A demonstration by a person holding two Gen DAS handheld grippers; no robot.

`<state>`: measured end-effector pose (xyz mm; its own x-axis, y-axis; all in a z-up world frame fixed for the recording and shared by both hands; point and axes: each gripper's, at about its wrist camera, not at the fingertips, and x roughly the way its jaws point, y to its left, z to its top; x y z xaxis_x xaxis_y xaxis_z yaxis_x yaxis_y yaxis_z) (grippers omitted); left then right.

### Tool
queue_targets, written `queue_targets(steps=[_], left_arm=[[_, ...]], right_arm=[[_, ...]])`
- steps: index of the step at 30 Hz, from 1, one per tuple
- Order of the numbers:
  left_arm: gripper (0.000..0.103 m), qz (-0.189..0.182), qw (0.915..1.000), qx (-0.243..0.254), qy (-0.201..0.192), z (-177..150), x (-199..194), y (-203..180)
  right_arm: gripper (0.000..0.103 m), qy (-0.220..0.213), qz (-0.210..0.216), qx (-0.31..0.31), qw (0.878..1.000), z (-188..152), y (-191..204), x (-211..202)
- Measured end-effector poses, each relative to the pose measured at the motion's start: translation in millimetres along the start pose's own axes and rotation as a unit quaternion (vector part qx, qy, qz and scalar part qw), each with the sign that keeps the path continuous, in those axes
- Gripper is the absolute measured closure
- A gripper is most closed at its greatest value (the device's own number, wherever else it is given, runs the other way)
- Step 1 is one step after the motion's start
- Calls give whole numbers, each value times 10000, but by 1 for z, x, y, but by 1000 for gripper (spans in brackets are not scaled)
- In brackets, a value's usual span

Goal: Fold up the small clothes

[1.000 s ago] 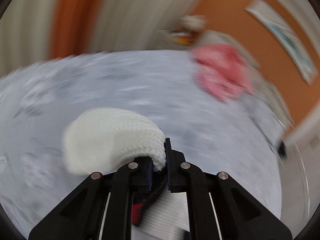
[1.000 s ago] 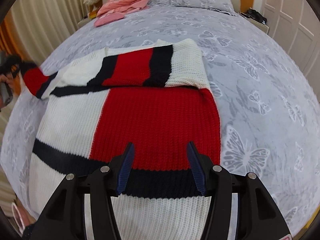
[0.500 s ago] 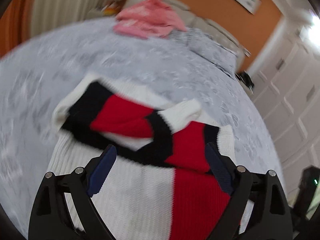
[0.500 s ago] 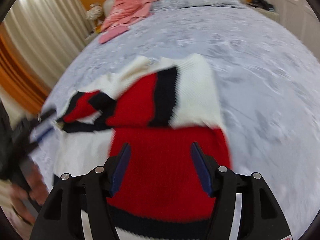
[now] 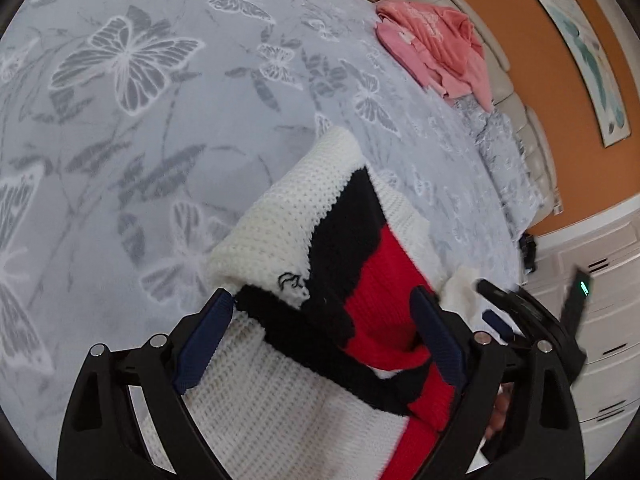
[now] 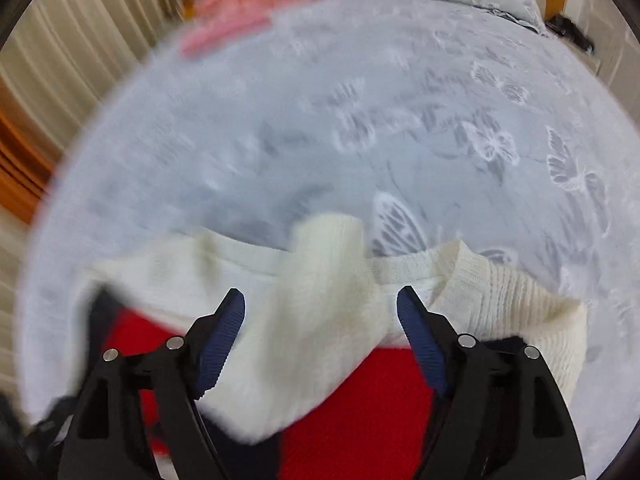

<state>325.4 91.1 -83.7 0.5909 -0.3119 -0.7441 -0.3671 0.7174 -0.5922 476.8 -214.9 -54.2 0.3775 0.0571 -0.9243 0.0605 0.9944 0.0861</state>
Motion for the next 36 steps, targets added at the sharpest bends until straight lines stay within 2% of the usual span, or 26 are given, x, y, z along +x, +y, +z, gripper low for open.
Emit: queue_targets(steps=[1, 2, 4, 6, 7, 8, 9, 10, 12, 14, 17, 19, 21, 24, 25, 26, 27, 28, 29, 31, 33, 34, 35, 36], left_arm=[[16, 61, 9999, 82, -16, 0, 1, -2], [15, 142, 9997, 185, -34, -1, 2, -4], [15, 209, 9993, 301, -46, -2, 3, -4], [14, 199, 9991, 360, -51, -2, 4, -4], [14, 195, 9990, 389, -54, -2, 5, -4], [14, 200, 9988, 441, -72, -3, 6, -4], [14, 237, 9986, 475, -79, -4, 7, -5], [13, 277, 9983, 499, -79, -5, 8, -4], [13, 266, 9987, 425, -1, -8, 7, -3], [13, 87, 9997, 164, 136, -10, 7, 3], [13, 46, 9998, -115, 125, -7, 6, 8], [13, 8, 9994, -328, 123, -2, 7, 8], [13, -125, 9984, -536, 112, 1, 7, 8], [12, -282, 9961, -824, 127, 4, 11, 9], [12, -217, 9956, -905, 128, 5, 14, 11], [15, -125, 9952, -959, 113, 6, 17, 13], [20, -22, 9949, -1004, 74, 8, 18, 15], [33, 82, 9945, -1045, 47, 9, 19, 17], [49, 87, 9940, -1093, 42, 10, 18, 19], [54, -93, 9945, -1047, 37, 15, 15, 22], [55, 1, 9967, -810, -55, 17, 12, 21], [55, 37, 9976, -685, -62, 18, 13, 20], [55, 61, 9982, -603, 6, 17, 17, 19], [55, 41, 9980, -606, 149, 15, 22, 18]], right_arm=[[96, 121, 240, -31, 9996, -1, 1, 8], [93, 62, 496, 67, 9987, -2, -2, 2], [93, -829, 1165, 354, 9891, -14, -28, -45], [88, -1435, 1268, 547, 9800, -41, -63, -81], [65, -1621, 1088, 637, 9787, -57, -81, -89], [42, -1622, 654, 715, 9820, -76, -101, -87], [42, -1365, 383, 822, 9865, -91, -121, -78], [42, -1092, 457, 1064, 9873, -105, -140, -70], [42, -1042, 864, 1605, 9777, -124, -165, -75], [42, -1147, 1307, 1954, 9652, -132, -178, -86], [42, -929, 1558, 1973, 9634, -120, -174, -81], [42, -669, 1503, 1913, 9677, -109, -165, -68], [42, -406, 1643, 1902, 9670, -107, -154, -52], [41, -208, 1690, 1733, 9700, -101, -129, -26], [44, -148, 1597, 1700, 9723, -102, -122, -21], [79, -244, 1484, 1676, 9743, -100, -117, -19], [96, -302, 1513, 1629, 9745, -97, -114, -21], [94, -308, 1675, 1643, 9716, -95, -114, -25], [94, -561, 1873, 1714, 9656, -93, -116, -41], [94, -1116, 1960, 1507, 9625, -90, -119, -79], [94, -1601, 1759, 1303, 9625, -97, -133, -116], [94, -1667, 1576, 1268, 9650, -103, -141, -121], [94, -1509, 1332, 1259, 9714, -108, -151, -112], [94, -1138, 1199, 1308, 9775, -114, -161, -90]])
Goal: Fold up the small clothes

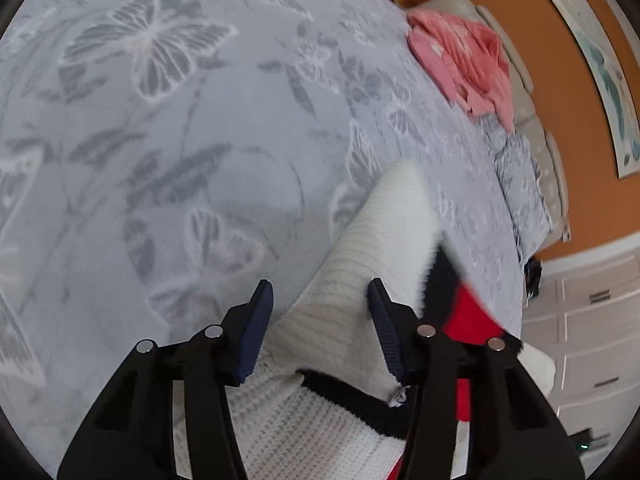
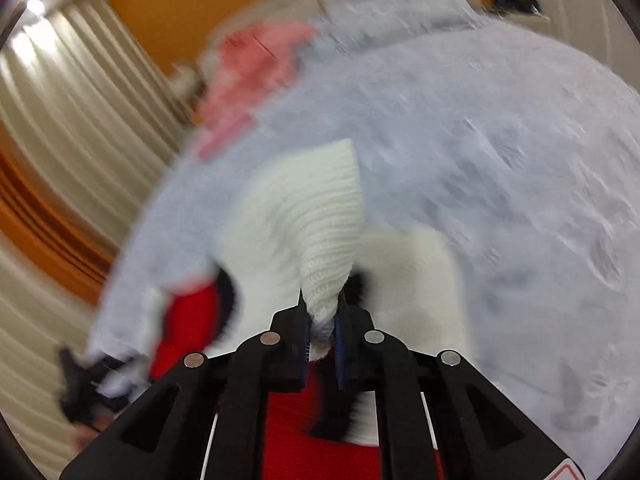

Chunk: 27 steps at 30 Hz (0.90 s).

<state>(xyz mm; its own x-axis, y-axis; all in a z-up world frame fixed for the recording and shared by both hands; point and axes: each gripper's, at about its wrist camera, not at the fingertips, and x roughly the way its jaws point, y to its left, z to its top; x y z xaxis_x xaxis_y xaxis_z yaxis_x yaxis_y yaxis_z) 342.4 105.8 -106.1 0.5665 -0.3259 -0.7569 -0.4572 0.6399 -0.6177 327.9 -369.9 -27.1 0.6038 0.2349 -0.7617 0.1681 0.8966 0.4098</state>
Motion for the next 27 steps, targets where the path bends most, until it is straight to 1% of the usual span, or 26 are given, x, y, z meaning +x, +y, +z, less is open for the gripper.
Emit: queue_targets(steps=[2, 3, 4, 5, 6, 7, 8, 9, 10, 11, 12, 13, 14, 15, 16, 17, 18, 19, 20, 21, 23, 24, 25, 27], left_arm=[[55, -53, 9999, -108, 124, -7, 0, -3], [55, -162, 9997, -132, 111, -13, -7, -7], [49, -283, 9995, -79, 100, -19, -16, -14], [34, -330, 9994, -58, 92, -24, -22, -18], [25, -316, 9994, -94, 74, -32, -30, -22], [19, -312, 9994, -148, 79, -37, -33, -23], [19, -433, 9987, -213, 136, -44, -32, -25], [19, -531, 9978, -261, 298, -49, -24, -26], [20, -517, 9971, -335, 438, -51, -16, -25], [30, -484, 9958, -519, 582, -53, -3, -22], [38, -518, 9944, -673, 626, -53, 5, -19], [59, -556, 9936, -766, 614, -50, 11, -17], [78, -526, 9938, -835, 514, -45, 14, -14], [84, -525, 9944, -852, 346, -39, 12, -12], [85, -471, 9957, -793, 106, -31, 7, -11], [86, -371, 9969, -700, -14, -25, 4, -11], [87, -275, 9977, -606, -84, -21, 3, -10], [88, -196, 9984, -529, -45, -19, 7, -9], [89, 14, 9992, -397, 104, -19, 17, -7], [89, 47, 9995, -279, 105, -21, 18, -7], [89, 178, 9998, 50, -57, -21, 12, -13], [89, 213, 9997, 91, -121, -20, 9, -13], [89, 227, 9996, 92, -163, -19, 9, -11], [90, 206, 9996, 18, -189, -18, 10, -6]], right_arm=[[94, 522, -264, 97, 9982, -15, -20, 27], [94, 585, -295, 70, 9978, -21, -22, 31], [94, 559, -257, 56, 9981, -24, -22, 31], [94, 510, -198, 83, 9985, -26, -22, 29], [94, 477, -143, 122, 9987, -26, -22, 28], [94, 443, -105, 146, 9989, -25, -22, 27], [94, 402, -74, 183, 9990, -23, -21, 26], [94, 370, -31, 242, 9990, -21, -23, 25], [94, 341, 45, 320, 9989, -21, -23, 21], [94, 310, 136, 391, 9987, -16, -25, 18], [94, 272, 165, 388, 9987, -15, -23, 14], [94, 199, 168, 326, 9991, -12, -22, 7], [94, 138, 131, 270, 9995, -10, -22, 3], [94, 78, 59, 213, 9997, -8, -23, -1], [94, 52, -46, 149, 9999, -6, -26, -3], [94, 96, -200, 96, 9997, -8, -33, 1], [94, 303, -285, 130, 9990, -13, -43, 12], [94, 458, -330, 170, 9983, -17, -49, 20], [94, 555, -347, 187, 9977, -23, -53, 28], [94, 473, -340, 172, 9982, -26, -52, 26], [94, 325, -144, 271, 9990, -24, -45, 14], [94, 240, -87, 185, 9995, -23, -40, 10], [94, 251, -174, 51, 9995, -24, -37, 12], [94, 616, -335, -49, 9975, -29, -39, 31]])
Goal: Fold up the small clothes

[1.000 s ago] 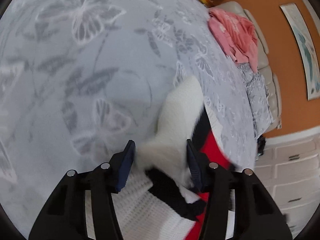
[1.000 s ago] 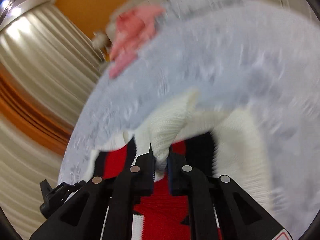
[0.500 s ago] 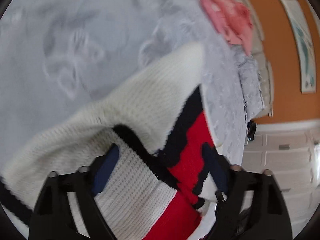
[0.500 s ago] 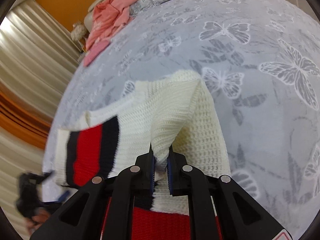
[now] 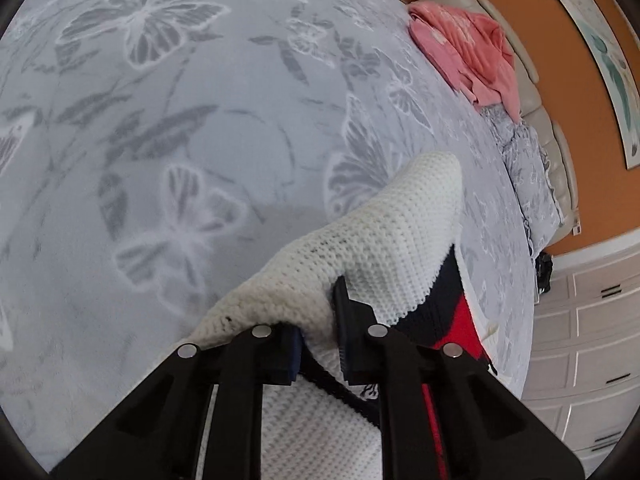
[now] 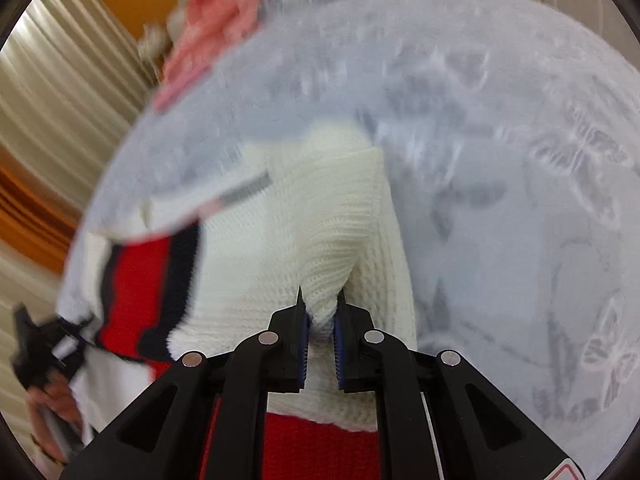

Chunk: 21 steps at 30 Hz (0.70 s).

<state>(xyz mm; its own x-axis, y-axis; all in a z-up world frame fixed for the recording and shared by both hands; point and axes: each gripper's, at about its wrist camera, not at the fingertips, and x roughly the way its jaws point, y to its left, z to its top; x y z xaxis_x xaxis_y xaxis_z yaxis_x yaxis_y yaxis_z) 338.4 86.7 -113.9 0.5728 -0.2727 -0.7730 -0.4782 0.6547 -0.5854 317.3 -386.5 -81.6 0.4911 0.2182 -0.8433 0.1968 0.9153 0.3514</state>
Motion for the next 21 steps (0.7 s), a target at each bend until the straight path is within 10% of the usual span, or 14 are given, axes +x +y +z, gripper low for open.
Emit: queue_targets(steps=[7, 12, 16, 21], left_arm=[[90, 190, 9987, 400, -260, -8, -1, -2], [87, 26, 9973, 727, -134, -12, -16, -8], [48, 141, 9902, 1386, 72, -31, -62, 1], [29, 460, 9779, 2001, 382, -68, -135, 47]], right_arm=[[95, -29, -21, -109, 9999, 0, -5, 7], [69, -237, -479, -324, 9980, -17, 9, -37], [52, -211, -469, -504, 9974, -72, 0, -90], [45, 602, -136, -171, 9979, -175, -33, -141]])
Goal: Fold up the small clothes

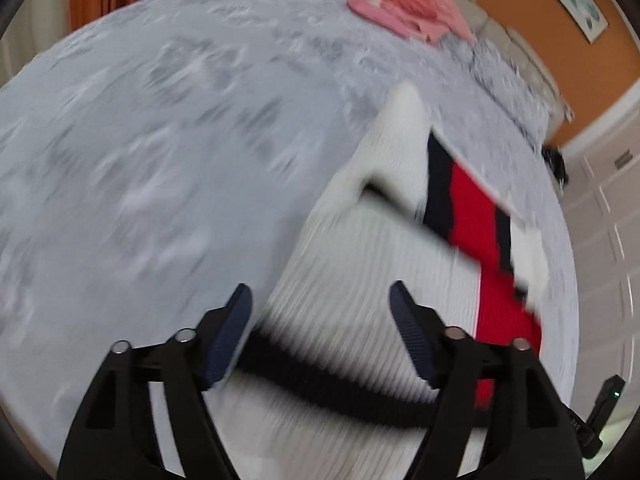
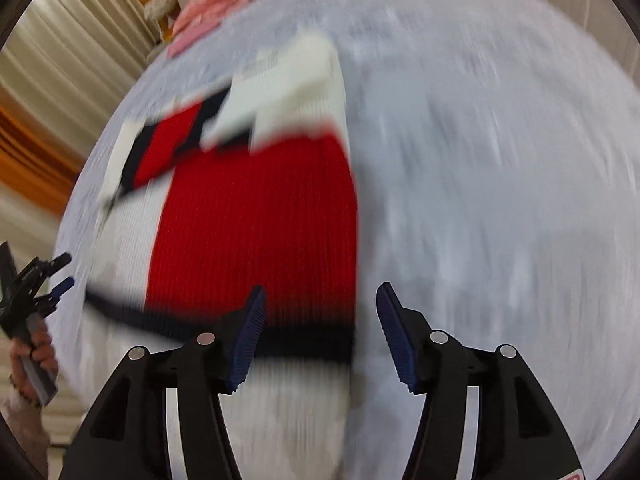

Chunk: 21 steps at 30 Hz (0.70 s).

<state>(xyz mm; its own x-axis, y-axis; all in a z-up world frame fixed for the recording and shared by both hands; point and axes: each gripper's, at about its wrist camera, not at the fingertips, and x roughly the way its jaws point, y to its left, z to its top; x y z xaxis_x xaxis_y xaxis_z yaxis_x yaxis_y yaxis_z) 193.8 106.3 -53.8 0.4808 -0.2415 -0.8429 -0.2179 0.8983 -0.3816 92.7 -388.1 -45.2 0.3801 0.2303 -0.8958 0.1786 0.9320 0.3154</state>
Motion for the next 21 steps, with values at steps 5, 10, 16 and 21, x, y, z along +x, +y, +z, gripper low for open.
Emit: queue_targets(steps=[5, 10, 16, 21], left_arm=[[19, -14, 9952, -252, 950, -62, -16, 41], [16, -491, 9844, -945, 1403, -91, -14, 57], [92, -672, 9757, -776, 1935, -99, 0, 41], [93, -912, 9799, -975, 1485, -104, -55, 44]], right_arm=[[39, 789, 551, 321, 9948, -81, -6, -6], [35, 1285, 1187, 659, 9824, -91, -4, 8], [96, 1132, 1115, 874, 9834, -86, -1, 5], [97, 149, 1315, 1130, 9847, -108, -13, -68]])
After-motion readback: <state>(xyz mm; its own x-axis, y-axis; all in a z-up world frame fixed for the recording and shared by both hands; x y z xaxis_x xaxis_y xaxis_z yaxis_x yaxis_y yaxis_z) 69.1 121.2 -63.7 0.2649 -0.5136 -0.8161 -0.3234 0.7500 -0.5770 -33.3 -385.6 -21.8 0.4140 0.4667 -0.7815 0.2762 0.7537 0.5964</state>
